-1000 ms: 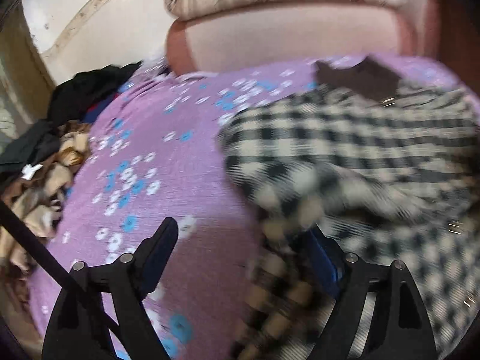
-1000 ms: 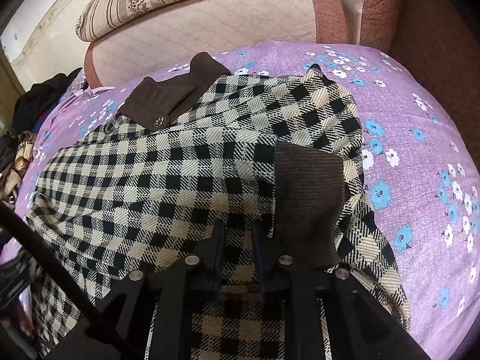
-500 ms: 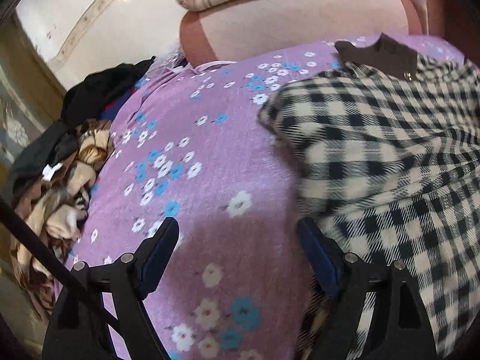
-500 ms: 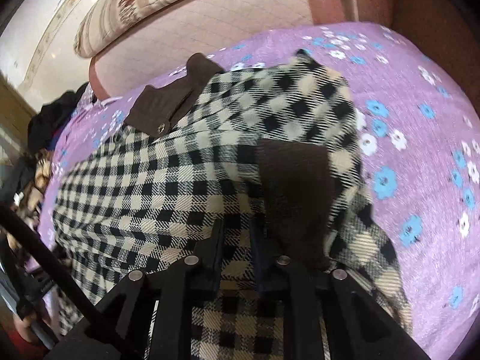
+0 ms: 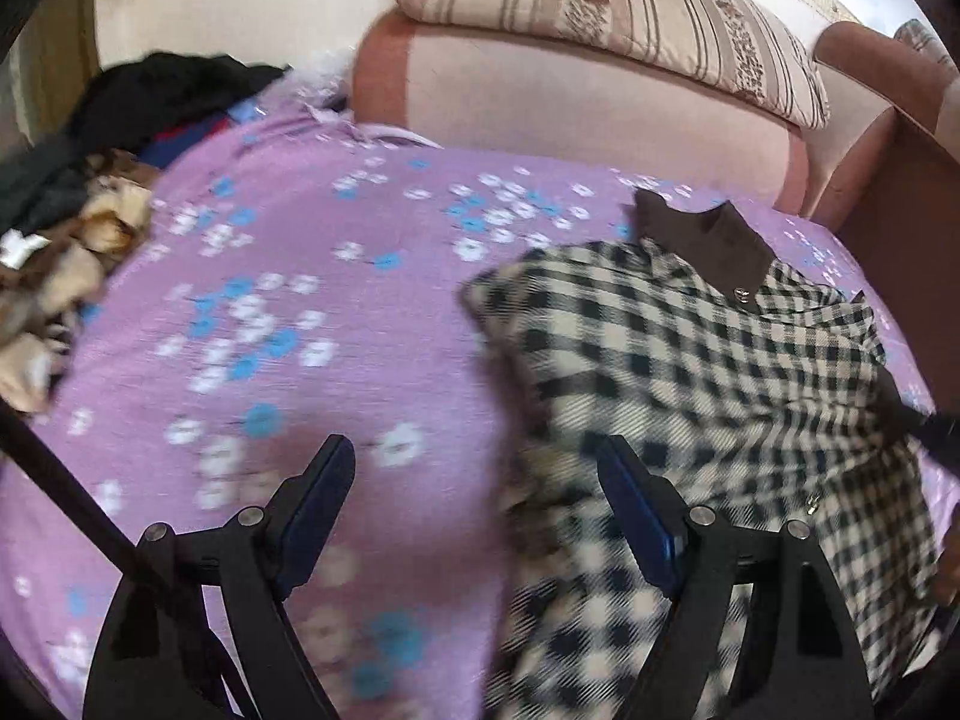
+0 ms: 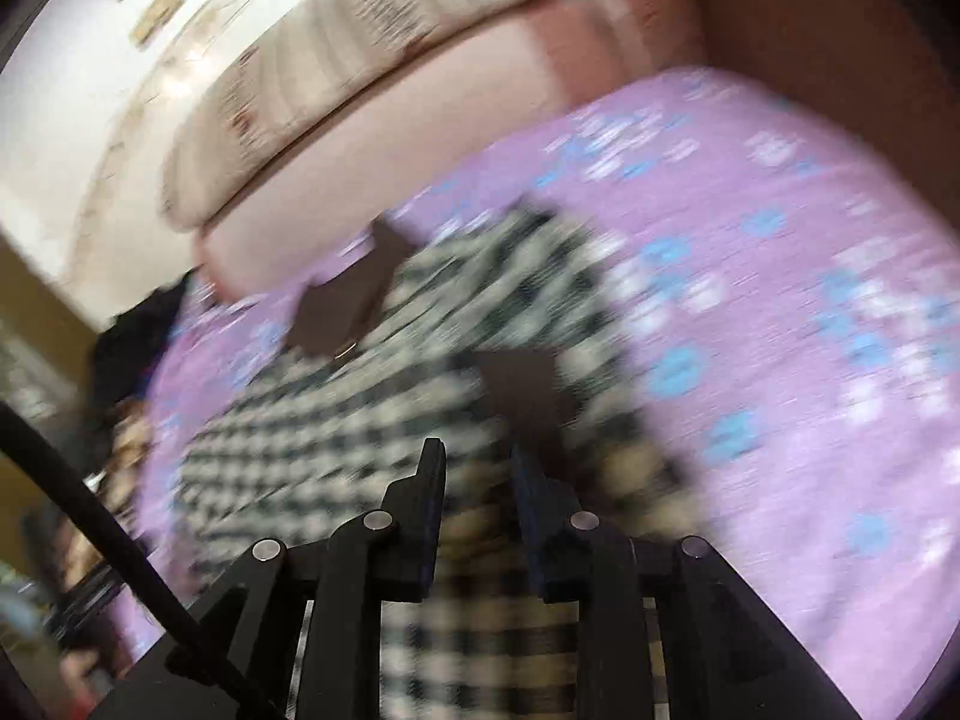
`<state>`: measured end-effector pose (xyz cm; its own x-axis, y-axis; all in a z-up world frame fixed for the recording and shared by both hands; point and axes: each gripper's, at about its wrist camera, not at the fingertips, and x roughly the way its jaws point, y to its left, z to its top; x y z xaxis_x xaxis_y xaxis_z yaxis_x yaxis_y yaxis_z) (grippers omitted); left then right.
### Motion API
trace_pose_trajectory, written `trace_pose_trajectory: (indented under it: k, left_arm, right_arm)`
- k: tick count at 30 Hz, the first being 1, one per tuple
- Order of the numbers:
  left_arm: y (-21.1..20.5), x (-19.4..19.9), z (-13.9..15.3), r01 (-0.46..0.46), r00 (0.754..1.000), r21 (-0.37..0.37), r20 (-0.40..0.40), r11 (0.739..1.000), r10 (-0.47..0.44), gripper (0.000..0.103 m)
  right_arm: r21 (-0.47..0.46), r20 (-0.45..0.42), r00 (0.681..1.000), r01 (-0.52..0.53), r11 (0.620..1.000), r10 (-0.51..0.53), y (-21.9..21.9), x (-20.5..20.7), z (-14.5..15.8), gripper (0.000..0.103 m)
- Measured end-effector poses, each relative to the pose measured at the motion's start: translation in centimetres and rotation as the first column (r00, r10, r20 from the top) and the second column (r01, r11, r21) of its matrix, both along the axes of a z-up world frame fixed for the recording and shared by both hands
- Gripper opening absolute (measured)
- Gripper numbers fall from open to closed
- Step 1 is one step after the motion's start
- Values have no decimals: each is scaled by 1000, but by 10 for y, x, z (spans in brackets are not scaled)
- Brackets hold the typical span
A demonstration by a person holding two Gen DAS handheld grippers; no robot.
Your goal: Fold large clothes
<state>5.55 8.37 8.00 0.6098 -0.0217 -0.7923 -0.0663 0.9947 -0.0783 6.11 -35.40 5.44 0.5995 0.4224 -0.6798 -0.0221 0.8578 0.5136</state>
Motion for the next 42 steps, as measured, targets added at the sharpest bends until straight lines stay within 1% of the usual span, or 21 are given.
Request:
trace_pose_trajectory:
  k: [2,4,6,7,8,10,12,14,15,16,17,18,21,24,27,29,31,34,37,39,42]
  left_arm:
    - [-8,13,-18,-1,998,-5,-69,1000,1,82]
    - [-9,21,-34,-13,991,-26,-135,1000,10,82]
    - [-1,13,-36,-36,989,-96,-147,995,22,82]
    - [2,10,-35,-37,989,-119,-144,992,20,82]
    - [8,2,-32,-32,990,-150,-138,988,11,82]
    - [15,-9,-28,-19,991,-163,-131,986,-2,82]
    - [26,-21,-25,-12,992,-200,-128,980,-14,82]
    - [37,-33,-28,-11,989,-274,-142,962,-29,82]
    - [42,-40,-32,-9,987,-334,-155,942,-45,82]
    - [44,-44,-35,-8,985,-370,-163,929,-57,82]
    - [47,-53,-39,-2,984,-422,-161,906,-73,82]
    - [46,-58,-38,8,986,-434,-148,901,-80,82]
    - [38,-76,-39,73,980,-473,-128,878,-150,82]
    - [26,-95,-39,130,973,-485,-107,865,-206,82]
    - [15,-116,-39,177,963,-493,-92,852,-253,82]
    - [11,-132,-39,204,957,-500,-81,841,-280,82]
    - [10,-146,-40,218,952,-513,-74,830,-296,82]
    - [7,-167,-43,228,947,-537,-70,812,-312,80]
    - [8,-188,-45,230,946,-559,-63,797,-317,80]
    - [10,-199,-47,227,947,-570,-60,790,-315,80]
    - [9,-209,-49,228,947,-566,-60,792,-316,80]
  right_arm:
    - [-10,-52,997,-63,998,63,14,9,-13,28]
    - [-81,-104,993,-71,994,62,21,17,-26,22]
    - [-96,-87,995,-56,994,47,21,15,-23,23]
    - [-128,-67,997,-37,991,29,20,11,-16,28]
    - [-165,-34,999,-17,986,12,20,6,-7,38]
    - [-183,12,1000,9,983,-7,11,-4,6,49]
    - [-185,23,998,53,981,-50,-7,-15,13,50]
    - [-202,12,994,110,973,-109,-26,-23,15,51]
    - [-210,2,991,130,969,-133,-36,-28,15,51]
    - [-208,-12,985,163,964,-170,-47,-35,12,51]
    - [-197,-27,981,183,963,-192,-53,-38,10,51]
    - [-178,-47,976,202,963,-213,-62,-44,5,51]
    - [-26,-153,962,224,974,-225,-87,-66,-20,54]
    - [152,-170,965,228,962,-202,-106,-94,-32,54]
    - [323,-207,964,230,918,-168,-119,-116,-44,54]
    - [433,-224,965,225,873,-138,-126,-133,-54,54]
    - [514,-245,964,223,829,-107,-129,-150,-62,54]
    - [556,-272,961,206,805,-58,-122,-174,-71,54]
    - [536,-285,958,182,824,-27,-108,-195,-71,54]
    - [536,-296,955,173,826,-8,-102,-207,-75,54]
    - [521,-307,952,172,836,-5,-95,-225,-78,54]
